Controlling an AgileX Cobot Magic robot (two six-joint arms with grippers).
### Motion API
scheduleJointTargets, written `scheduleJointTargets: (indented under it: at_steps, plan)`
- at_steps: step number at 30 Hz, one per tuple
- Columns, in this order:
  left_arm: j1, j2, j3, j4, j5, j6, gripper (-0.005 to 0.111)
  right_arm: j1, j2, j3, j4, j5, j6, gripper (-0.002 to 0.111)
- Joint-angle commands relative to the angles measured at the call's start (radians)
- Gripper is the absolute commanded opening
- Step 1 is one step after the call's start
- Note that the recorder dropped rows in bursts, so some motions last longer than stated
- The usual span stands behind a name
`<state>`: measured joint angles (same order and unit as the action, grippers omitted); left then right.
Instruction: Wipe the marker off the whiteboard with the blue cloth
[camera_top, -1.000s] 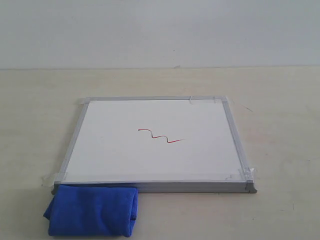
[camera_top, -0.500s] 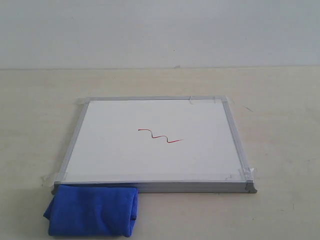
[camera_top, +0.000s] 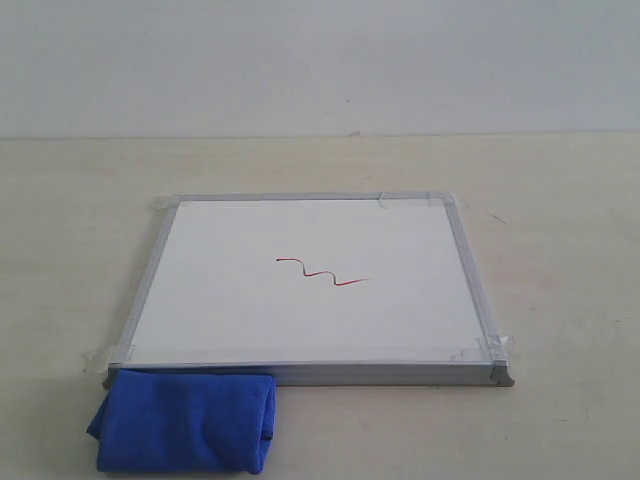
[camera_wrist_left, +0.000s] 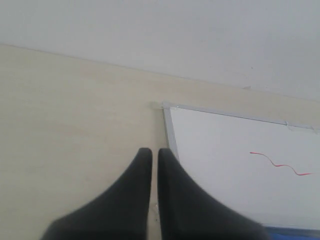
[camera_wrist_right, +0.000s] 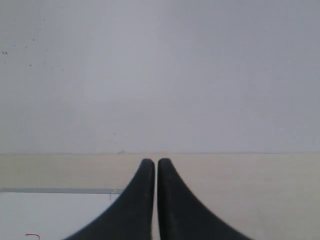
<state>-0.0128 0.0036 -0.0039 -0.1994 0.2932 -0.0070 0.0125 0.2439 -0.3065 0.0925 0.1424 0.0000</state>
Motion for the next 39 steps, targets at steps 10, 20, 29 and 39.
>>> scheduleJointTargets:
  at_steps: [10,20,29,39]
  plan:
    - [0.003,-0.004,0.004,0.004,0.000,-0.001,0.004,0.000,0.215,-0.063,0.045,0.082,0.014,0.000]
    - [0.003,-0.004,0.004,0.004,0.000,-0.001,0.004,0.360,0.655,-0.371,0.270,0.261,-0.530,0.000]
    - [0.003,-0.004,0.004,0.004,0.000,-0.001,0.004,0.850,1.224,-0.682,0.270,0.393,-0.665,0.000]
    - [0.003,-0.004,0.004,0.004,0.000,-0.001,0.004,0.904,1.633,-1.073,0.255,0.654,-0.590,0.027]
